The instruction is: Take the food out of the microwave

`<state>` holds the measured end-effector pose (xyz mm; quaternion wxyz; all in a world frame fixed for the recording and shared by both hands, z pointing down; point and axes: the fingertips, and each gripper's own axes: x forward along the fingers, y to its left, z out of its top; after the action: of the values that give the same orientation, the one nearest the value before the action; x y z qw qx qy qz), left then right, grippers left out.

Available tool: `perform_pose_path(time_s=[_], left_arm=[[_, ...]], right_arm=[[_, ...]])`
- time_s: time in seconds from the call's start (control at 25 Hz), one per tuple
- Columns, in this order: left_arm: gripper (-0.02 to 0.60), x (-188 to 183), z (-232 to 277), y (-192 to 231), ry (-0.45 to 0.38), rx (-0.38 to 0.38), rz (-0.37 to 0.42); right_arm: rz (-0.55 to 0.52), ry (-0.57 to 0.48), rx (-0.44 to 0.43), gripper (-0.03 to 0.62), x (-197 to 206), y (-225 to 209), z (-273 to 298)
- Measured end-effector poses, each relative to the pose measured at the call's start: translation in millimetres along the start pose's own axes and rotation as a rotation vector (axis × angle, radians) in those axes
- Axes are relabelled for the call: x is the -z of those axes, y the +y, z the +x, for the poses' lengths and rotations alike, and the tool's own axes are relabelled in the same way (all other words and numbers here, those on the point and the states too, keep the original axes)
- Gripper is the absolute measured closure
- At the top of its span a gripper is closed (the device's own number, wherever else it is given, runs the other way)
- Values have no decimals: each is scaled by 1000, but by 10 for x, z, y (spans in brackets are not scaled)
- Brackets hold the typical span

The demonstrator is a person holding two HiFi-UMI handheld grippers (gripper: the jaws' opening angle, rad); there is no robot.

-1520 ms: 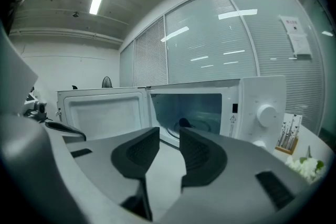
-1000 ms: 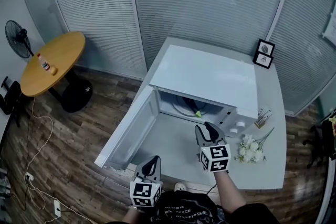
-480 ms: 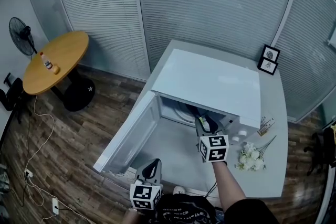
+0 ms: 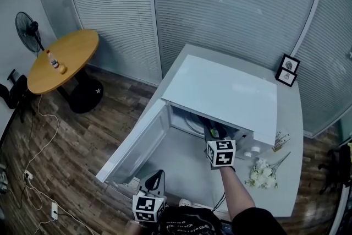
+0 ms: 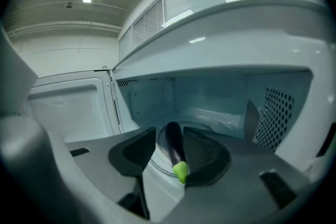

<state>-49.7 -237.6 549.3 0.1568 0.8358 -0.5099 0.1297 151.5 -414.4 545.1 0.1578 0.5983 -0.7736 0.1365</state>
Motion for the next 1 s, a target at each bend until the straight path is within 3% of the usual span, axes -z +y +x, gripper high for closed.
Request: perform_pose_path(time_s=[0.4, 1.0], left_arm=[[574, 5, 34, 59, 11, -38, 9], [574, -9, 77, 56, 24, -32, 11]], right_arm=[[-3, 79, 2, 441, 196, -101, 330], [-19, 180, 4, 433, 487, -129, 500]])
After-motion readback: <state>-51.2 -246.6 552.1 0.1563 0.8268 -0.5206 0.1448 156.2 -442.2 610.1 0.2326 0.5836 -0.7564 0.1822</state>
